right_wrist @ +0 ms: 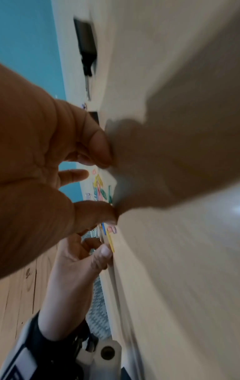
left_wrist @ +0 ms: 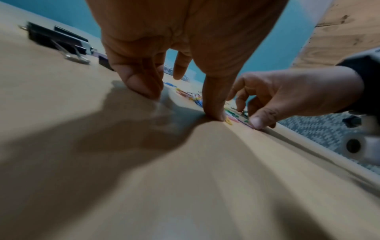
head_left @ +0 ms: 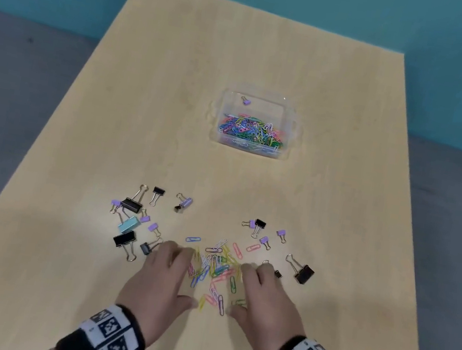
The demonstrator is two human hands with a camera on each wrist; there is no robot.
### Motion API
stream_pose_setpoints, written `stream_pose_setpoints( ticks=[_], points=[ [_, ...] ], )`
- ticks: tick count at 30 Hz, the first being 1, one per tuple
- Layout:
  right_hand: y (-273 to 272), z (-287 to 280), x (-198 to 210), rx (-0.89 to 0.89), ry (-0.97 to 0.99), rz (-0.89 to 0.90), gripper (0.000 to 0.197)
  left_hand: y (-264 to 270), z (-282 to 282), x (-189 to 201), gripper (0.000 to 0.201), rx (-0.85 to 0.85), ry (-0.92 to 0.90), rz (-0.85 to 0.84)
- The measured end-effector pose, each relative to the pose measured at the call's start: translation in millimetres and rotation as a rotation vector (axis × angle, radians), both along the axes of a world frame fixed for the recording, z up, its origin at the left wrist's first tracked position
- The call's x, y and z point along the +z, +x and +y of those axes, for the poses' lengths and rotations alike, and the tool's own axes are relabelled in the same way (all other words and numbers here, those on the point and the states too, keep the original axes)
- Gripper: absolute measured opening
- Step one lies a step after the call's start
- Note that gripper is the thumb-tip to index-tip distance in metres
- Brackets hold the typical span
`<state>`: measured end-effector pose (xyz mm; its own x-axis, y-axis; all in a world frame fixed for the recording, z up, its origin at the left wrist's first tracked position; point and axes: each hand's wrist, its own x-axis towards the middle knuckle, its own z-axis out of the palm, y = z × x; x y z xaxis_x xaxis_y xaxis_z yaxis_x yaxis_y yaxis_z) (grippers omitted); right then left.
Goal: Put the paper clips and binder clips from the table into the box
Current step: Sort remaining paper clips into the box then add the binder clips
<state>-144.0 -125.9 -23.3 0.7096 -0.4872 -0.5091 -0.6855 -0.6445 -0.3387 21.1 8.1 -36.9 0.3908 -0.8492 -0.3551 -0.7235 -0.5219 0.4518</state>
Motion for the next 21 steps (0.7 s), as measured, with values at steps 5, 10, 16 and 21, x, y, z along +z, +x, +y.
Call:
stream_pose_setpoints(
  ticks=[5, 10, 16, 21],
  points=[
    [24.1, -2.1, -4.9, 0.056, -0.198, -0.104, 0.066, 7.6, -28.1, -2.4, 0.090, -0.089, -0.044, -0.181],
    [16.2, 3.7, -3.6, 0.156, -0.190, -0.119, 0.051, 6.2, -24.8, -5.5, 0.063, -0.204, -0.141, -0.158],
    [31.6, -11.9, 2.1, 0.077, -0.161, -0.109, 0.066, 10.9, -34.5, -5.7, 0.053, -0.143, -0.101, -0.146],
    [34.2, -11.1, -2.7, 0.229, -0.184, -0.074, 0.049, 10.4, -46.8, -2.7, 0.020, -0.242, -0.038, -0.144]
  ],
)
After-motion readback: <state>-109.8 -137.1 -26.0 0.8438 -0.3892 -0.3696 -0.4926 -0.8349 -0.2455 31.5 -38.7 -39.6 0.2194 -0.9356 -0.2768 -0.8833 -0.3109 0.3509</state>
